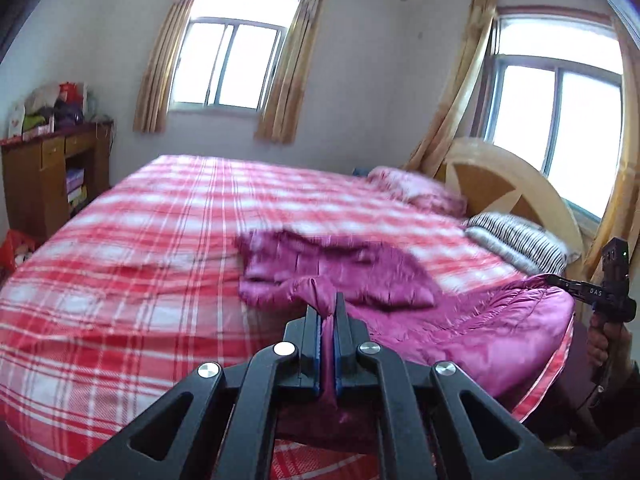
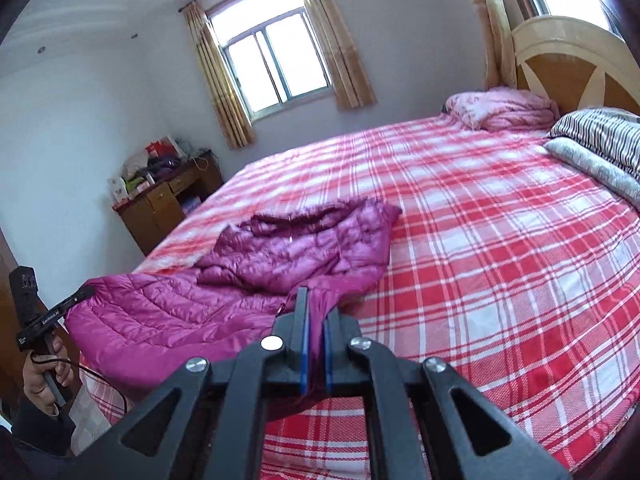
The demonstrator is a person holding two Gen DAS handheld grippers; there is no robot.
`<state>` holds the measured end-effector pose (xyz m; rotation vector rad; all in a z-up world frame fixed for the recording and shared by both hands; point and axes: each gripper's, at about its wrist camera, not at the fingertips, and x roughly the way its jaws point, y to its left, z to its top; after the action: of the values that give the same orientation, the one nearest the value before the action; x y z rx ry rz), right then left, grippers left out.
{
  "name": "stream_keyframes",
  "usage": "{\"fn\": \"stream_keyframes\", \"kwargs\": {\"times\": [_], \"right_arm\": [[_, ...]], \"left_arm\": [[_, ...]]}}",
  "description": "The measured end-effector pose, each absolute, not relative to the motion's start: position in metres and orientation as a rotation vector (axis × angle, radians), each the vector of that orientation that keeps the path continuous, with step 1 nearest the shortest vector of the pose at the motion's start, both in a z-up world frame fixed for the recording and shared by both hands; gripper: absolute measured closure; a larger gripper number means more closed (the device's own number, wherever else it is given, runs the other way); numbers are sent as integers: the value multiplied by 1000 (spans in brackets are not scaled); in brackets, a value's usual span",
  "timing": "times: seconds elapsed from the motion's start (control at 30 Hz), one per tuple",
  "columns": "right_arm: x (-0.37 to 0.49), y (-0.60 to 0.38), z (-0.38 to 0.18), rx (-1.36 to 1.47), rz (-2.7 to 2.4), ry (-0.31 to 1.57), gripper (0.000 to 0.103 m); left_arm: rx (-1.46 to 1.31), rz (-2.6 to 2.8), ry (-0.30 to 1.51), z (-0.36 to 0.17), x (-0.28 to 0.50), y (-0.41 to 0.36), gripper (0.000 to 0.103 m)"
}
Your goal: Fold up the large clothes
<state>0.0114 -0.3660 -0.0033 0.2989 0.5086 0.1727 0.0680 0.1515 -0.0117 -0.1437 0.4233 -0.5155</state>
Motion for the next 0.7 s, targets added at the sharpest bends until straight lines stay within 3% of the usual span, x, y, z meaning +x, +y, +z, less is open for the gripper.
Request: {"fn": "stream_keyframes", "kwargs": {"times": [0.17,0.53,0.63,0.67,0.7], "right_arm": [[29,-367,20,294,133,430,96],[163,-381,-20,331,-1,527,96],[192,-386,-30,317,-26,556,96],[200,-388,-33,318,-34,566,96],[207,-390,-35,320,-39,574,96]], "left_arm": [[-118,-511,412,-2,97,148,100],[-131,-450,556,-51,243,124,95],[-108,-419,563,-52,260,114,82],[-116,-401,557,-51,266,114,70],[-126,-361,539,-47,270,116,42]]}}
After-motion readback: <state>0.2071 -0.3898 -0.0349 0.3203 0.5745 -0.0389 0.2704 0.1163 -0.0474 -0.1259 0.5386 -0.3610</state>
